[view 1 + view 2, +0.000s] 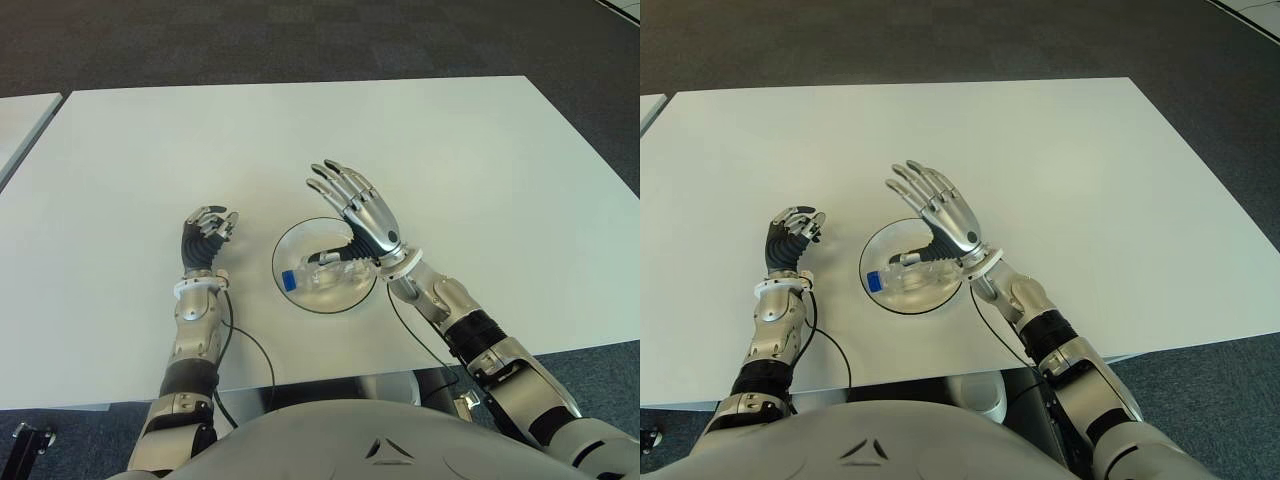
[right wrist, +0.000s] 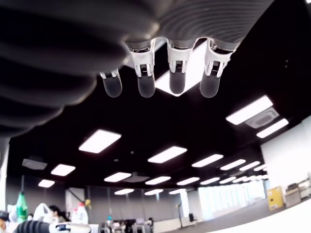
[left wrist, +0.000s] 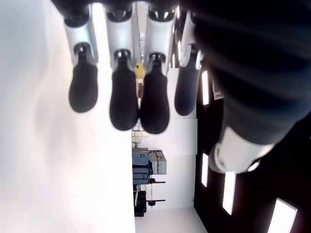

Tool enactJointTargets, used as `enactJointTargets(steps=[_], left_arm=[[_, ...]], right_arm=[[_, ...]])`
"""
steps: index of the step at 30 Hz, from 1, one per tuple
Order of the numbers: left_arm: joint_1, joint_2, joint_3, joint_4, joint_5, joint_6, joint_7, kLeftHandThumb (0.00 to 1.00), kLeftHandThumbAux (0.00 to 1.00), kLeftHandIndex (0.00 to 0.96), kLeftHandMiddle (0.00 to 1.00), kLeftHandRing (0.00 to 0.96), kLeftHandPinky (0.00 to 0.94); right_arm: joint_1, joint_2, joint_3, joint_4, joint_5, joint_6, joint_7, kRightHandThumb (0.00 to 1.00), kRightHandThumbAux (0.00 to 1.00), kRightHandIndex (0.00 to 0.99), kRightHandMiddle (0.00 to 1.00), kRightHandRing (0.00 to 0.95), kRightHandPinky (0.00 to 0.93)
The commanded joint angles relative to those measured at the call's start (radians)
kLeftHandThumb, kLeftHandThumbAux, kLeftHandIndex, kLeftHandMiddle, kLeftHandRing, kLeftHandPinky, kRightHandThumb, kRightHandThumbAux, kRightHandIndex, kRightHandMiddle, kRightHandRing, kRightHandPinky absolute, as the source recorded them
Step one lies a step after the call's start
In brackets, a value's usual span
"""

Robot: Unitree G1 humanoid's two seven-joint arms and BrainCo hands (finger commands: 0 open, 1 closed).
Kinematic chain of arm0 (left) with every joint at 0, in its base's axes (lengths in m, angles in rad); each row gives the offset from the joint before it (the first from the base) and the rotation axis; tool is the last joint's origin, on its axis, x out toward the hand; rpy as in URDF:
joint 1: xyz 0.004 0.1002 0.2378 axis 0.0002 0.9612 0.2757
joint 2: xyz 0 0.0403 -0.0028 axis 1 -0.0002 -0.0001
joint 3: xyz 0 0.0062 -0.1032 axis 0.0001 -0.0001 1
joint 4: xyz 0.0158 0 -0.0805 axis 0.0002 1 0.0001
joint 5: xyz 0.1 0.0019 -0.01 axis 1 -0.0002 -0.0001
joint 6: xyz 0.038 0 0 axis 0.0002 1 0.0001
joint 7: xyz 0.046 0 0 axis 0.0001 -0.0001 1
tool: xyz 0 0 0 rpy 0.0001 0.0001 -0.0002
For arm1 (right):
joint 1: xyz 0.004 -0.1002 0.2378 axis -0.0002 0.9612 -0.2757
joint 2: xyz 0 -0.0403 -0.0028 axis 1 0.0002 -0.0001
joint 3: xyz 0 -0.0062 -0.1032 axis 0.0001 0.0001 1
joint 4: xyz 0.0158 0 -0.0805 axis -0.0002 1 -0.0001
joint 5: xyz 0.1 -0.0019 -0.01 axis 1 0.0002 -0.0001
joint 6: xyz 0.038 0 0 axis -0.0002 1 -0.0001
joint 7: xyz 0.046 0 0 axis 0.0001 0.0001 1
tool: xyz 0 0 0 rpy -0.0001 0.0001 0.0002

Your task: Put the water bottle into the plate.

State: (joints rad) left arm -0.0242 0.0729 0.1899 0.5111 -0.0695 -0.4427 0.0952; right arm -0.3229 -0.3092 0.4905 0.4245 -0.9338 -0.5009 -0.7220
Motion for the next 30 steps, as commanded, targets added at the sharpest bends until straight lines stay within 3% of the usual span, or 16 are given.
enactJointTargets(steps=[1,5,9,15,19,30], left_arm=[[-0.008,0.008,0.006,0.022,0.004,-0.007,-0.006,0.708,0.711,0.436,0.683,0.665,0.654],[-0.01,0.01,0.006,0.023,0.005,-0.006,-0.004,0.708,0.711,0.436,0.685,0.667,0.658],[-0.01,0.011,0.006,0.019,0.005,0.0,-0.003,0.708,0.711,0.435,0.685,0.668,0.657],[-0.012,0.013,0.006,0.021,0.003,0.001,-0.004,0.708,0.711,0.435,0.685,0.668,0.658],[-0.014,0.014,0.008,0.022,-0.002,0.006,-0.009,0.708,0.711,0.436,0.685,0.667,0.654],[-0.018,0.02,0.012,0.021,-0.008,0.018,-0.011,0.709,0.71,0.436,0.674,0.658,0.643]], right_arm=[[0.017,0.025,-0.067,0.081,0.163,-0.065,0.027,0.0,0.469,0.0,0.0,0.0,0.0],[0.045,0.07,-0.143,0.083,0.346,-0.065,0.114,0.0,0.519,0.0,0.0,0.0,0.0],[0.07,0.094,-0.196,0.046,0.424,-0.019,0.163,0.007,0.567,0.0,0.0,0.0,0.006],[0.092,0.117,-0.252,0.028,0.457,0.013,0.18,0.04,0.641,0.0,0.0,0.0,0.053],[0.077,0.145,-0.317,0.156,0.497,-0.014,0.115,0.082,0.711,0.0,0.0,0.0,0.069],[0.065,0.207,-0.378,0.199,0.505,-0.011,0.042,0.124,0.816,0.009,0.015,0.025,0.083]])
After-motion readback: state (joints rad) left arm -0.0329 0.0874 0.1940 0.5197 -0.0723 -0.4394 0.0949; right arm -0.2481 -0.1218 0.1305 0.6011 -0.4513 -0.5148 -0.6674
